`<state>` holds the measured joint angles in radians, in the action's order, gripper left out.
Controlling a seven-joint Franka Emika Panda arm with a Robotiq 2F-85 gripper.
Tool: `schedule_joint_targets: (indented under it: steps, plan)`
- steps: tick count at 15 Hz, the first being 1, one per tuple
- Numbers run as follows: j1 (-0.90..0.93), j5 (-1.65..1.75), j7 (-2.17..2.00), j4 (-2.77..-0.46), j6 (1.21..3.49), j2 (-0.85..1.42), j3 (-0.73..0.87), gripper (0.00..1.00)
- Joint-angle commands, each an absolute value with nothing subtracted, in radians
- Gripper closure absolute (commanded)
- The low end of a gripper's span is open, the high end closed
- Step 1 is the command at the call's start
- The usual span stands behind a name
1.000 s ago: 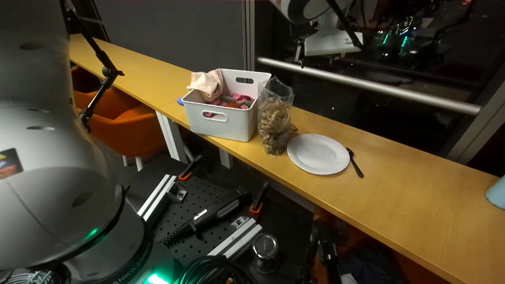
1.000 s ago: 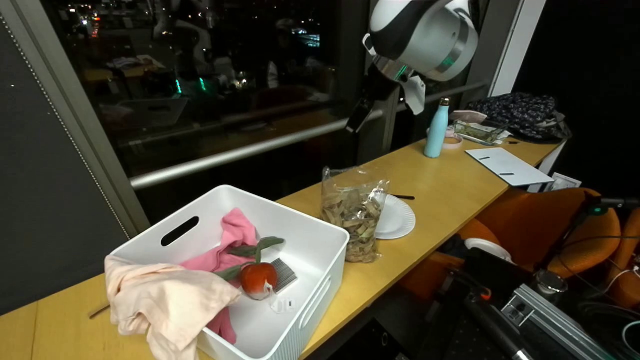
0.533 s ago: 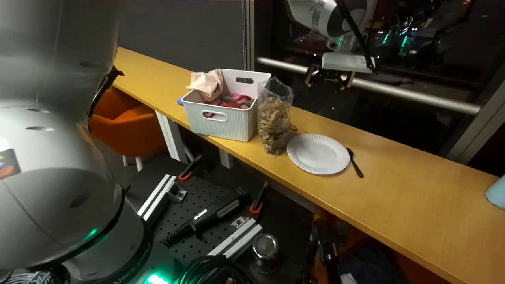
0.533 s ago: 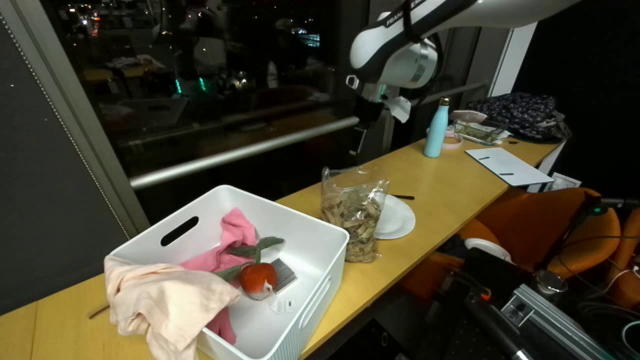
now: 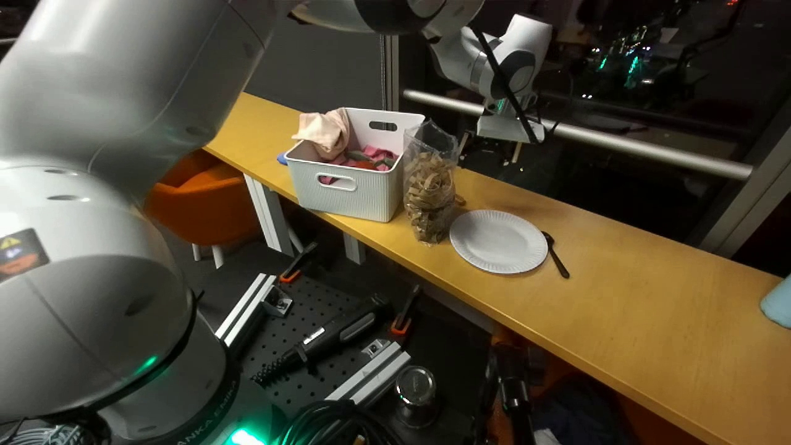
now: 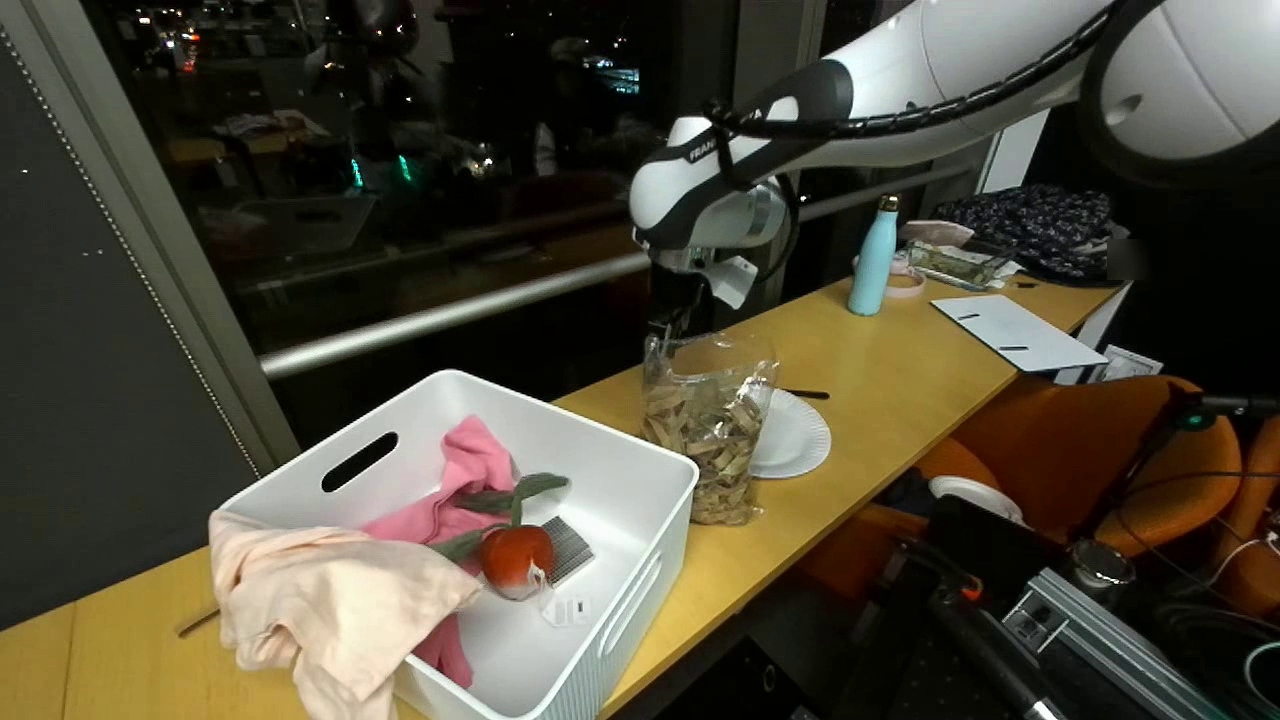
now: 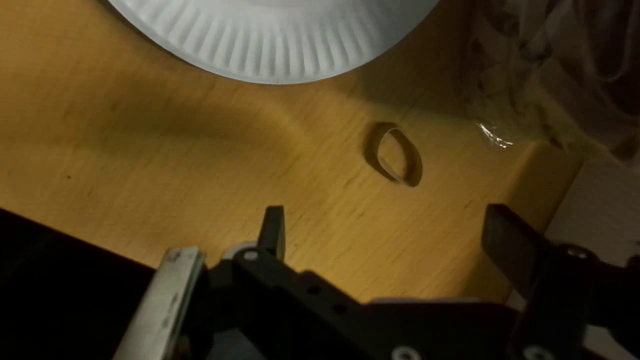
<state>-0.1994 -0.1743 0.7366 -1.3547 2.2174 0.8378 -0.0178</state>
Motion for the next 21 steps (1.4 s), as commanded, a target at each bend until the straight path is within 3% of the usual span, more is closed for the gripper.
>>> schedule_joint_targets:
  steps: [1,21]
  plan:
    - [-0.19,-0.114,0.671,-1.316,2.219,0.893,-0.02,0.0]
    - [-0.134,0.015,0.569,-1.266,2.289,1.015,-0.033,0.0]
